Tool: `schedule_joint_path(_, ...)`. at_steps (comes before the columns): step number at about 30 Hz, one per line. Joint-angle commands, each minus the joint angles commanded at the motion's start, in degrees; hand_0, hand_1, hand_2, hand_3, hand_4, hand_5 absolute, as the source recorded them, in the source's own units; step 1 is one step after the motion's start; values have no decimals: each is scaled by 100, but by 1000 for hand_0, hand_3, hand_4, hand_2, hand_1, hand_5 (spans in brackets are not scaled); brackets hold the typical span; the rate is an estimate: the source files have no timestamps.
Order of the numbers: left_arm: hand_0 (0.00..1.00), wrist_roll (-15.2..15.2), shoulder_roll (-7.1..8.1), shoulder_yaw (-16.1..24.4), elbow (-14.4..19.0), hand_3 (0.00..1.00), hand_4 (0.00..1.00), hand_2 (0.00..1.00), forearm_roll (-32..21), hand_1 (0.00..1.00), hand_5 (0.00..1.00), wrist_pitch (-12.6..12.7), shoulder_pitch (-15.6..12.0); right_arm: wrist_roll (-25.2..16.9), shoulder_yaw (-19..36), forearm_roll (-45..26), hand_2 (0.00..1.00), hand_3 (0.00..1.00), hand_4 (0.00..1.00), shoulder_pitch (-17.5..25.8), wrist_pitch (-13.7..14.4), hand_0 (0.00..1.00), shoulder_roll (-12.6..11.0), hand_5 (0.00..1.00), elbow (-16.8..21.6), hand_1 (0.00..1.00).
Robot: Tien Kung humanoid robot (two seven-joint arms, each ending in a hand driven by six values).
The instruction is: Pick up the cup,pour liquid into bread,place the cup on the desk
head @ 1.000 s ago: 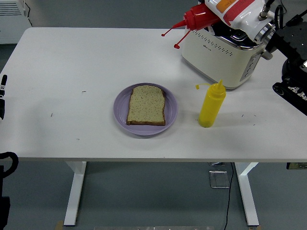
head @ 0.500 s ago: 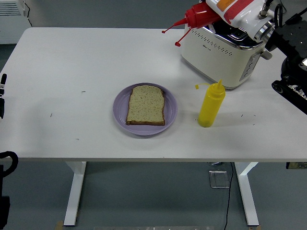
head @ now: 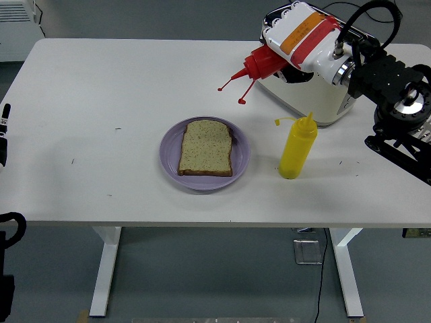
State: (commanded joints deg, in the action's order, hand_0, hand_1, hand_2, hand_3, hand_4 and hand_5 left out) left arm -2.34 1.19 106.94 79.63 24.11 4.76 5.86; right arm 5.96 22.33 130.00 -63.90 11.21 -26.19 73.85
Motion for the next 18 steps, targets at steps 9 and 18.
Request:
schedule_joint_path(9, 785, -2, 1, -6, 3, 693, 510, 736, 5, 736, 998, 0, -16, -46, 1105, -72, 217, 287, 659, 313, 315, 92, -139, 199, 116, 56)
schedule_joint_path(18, 785, -2, -6, -30, 1, 693, 507, 736, 3, 736, 998, 2, -26, -484, 2466, -1870, 217, 289, 662, 1158, 1091, 92, -66, 200, 297, 57)
